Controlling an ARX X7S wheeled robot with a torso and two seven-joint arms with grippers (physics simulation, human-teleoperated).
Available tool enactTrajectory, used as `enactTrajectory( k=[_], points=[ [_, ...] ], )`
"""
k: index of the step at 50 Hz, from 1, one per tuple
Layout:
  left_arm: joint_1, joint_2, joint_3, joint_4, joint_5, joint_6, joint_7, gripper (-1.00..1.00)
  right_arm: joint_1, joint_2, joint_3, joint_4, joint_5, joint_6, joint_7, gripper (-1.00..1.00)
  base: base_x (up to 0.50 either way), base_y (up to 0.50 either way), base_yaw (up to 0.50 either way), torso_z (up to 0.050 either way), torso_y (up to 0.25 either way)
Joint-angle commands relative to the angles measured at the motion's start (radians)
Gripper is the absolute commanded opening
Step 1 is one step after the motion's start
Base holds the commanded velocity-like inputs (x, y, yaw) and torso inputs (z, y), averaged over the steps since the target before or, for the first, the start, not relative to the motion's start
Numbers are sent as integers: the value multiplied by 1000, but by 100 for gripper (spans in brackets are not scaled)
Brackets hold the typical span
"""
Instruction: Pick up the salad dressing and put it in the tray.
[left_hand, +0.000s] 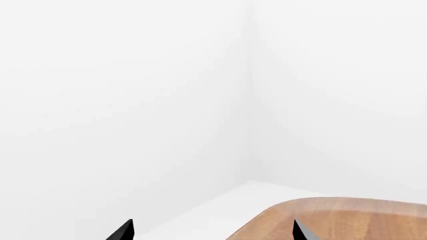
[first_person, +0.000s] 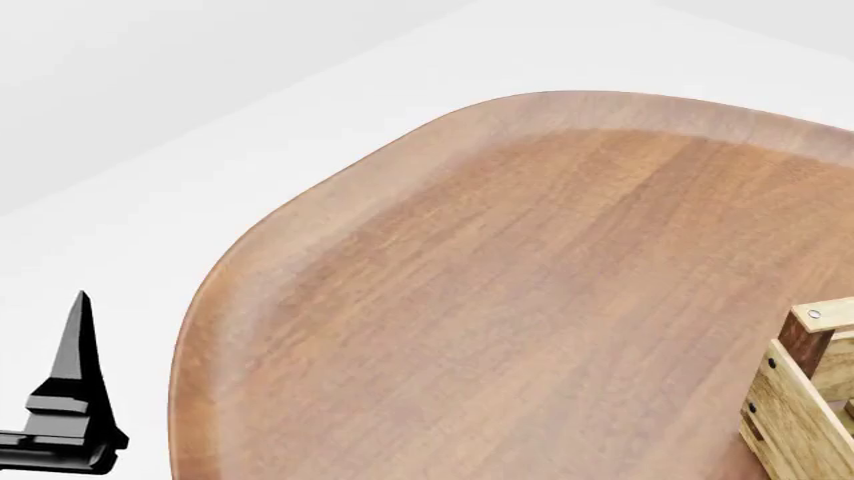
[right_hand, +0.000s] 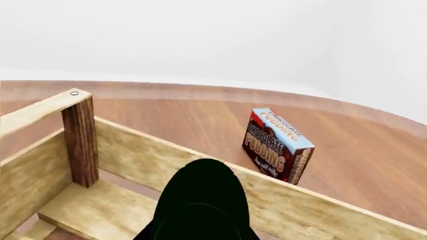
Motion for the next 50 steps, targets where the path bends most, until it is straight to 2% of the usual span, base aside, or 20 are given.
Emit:
enactTrajectory(
  k=[1, 41, 42, 50],
  points=[
    [2, -2, 1, 1, 0, 3, -3, 100, -6, -13, 16, 94, -42, -70, -5, -100, 0, 0, 0, 0, 0],
    [-1, -13, 6, 6, -6, 7, -13, 100, -112, -68, 139, 95, -126, -121, -6, -100, 0, 0, 0, 0, 0],
    [-2, -14, 5, 7, -8, 5, -13, 100, -112, -68, 138, 95, -130, -124, -5, 100, 0, 0, 0, 0, 0],
    [-5, -16, 7, 8, -10, 3, -15, 100, -104, -69, 133, 95, -144, -121, -17, 100, 0, 0, 0, 0, 0]
  ],
)
